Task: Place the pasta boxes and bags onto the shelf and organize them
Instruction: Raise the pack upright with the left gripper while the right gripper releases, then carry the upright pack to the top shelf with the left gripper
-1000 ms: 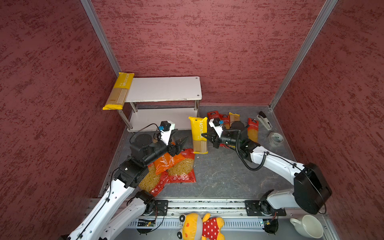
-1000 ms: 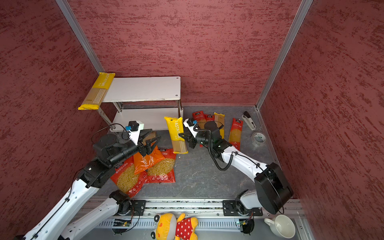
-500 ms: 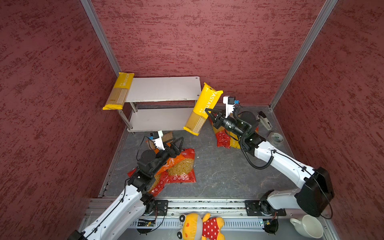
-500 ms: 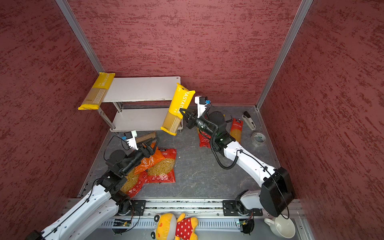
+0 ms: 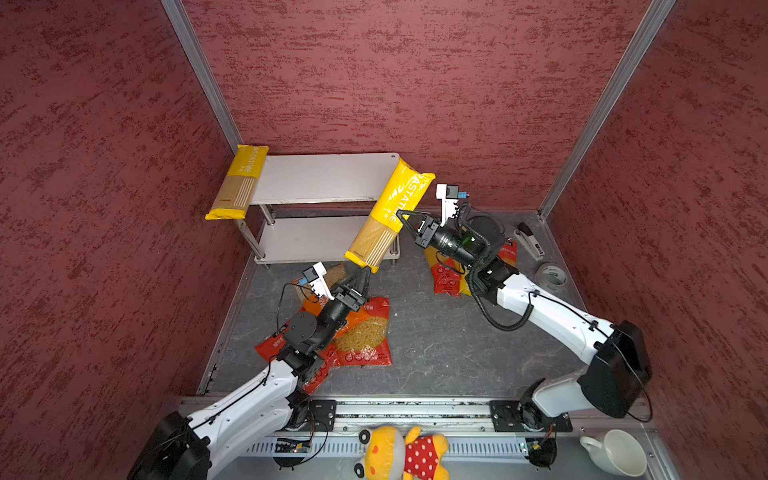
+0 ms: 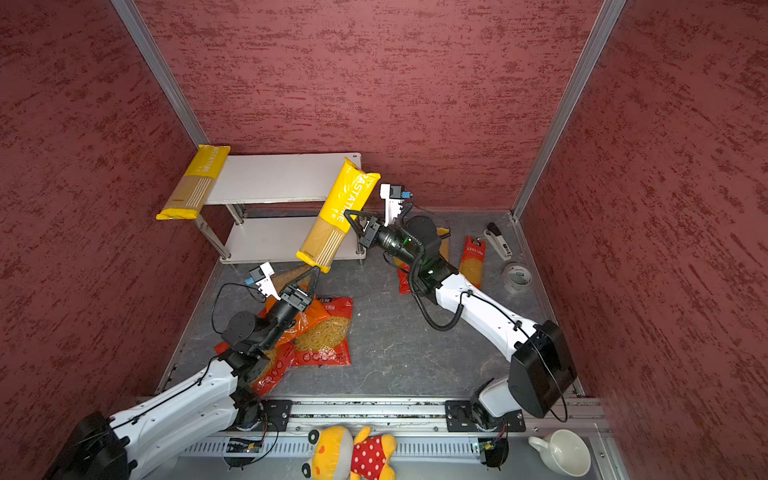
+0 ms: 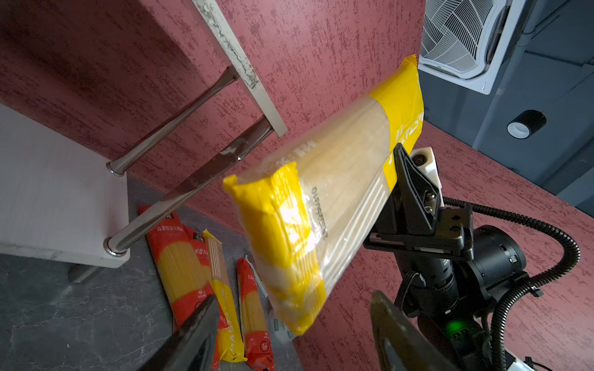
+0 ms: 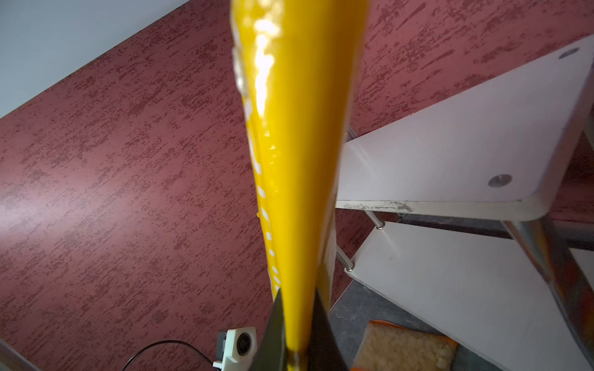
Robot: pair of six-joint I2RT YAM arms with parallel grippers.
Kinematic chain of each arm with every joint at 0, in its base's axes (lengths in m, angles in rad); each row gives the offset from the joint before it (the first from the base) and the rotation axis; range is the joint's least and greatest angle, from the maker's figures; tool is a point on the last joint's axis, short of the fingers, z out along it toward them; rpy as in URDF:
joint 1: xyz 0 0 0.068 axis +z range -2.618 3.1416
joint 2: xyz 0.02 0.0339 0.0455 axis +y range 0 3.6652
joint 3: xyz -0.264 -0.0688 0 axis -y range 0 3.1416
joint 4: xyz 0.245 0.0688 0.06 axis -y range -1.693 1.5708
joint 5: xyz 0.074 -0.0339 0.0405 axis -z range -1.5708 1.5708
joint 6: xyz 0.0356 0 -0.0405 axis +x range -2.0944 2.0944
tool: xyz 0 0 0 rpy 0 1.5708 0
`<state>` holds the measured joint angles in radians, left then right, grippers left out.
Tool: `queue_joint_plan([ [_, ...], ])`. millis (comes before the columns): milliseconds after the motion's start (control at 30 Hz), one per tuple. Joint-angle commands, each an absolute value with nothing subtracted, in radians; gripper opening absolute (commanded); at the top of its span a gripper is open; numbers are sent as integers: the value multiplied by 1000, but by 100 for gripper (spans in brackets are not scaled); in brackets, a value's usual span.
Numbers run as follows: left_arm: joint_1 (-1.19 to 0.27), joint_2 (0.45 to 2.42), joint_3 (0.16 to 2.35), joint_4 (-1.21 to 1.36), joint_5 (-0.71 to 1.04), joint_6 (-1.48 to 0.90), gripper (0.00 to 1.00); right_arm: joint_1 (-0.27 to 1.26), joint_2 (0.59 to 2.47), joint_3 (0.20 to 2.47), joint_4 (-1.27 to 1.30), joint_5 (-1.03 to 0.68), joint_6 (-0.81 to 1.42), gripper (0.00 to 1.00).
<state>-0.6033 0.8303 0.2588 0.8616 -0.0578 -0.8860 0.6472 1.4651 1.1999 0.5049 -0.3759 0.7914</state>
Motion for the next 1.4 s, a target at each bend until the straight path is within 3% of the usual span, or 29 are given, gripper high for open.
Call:
queue_joint_plan([
  [0,-586,852,281,984,-56,-892,65,651,1433,1279,658,-408,896,0],
  [67,-581,859,276,1009,-57,-899,60,651,1436,1288,631,-417,914,0],
  [267,-572,838,273,1022,-56,-896,57,651,1476,1324,593,-488,977,0],
  [600,-567,877,282,1109,-8,-926,12,650,1540,1352,632,-556,1049,0],
  [733,-569,870,288,1113,-29,-926,1,650,1541,1330,656,-539,1039,4],
  [800,-569,867,290,1123,-44,-922,0,650,1535,1306,684,-525,1029,14],
  [967,-569,868,296,1173,-92,-921,0,650,1519,1268,698,-499,986,30],
  [1367,-559,855,325,1240,-209,-866,0,643,1484,1200,701,-477,944,44],
])
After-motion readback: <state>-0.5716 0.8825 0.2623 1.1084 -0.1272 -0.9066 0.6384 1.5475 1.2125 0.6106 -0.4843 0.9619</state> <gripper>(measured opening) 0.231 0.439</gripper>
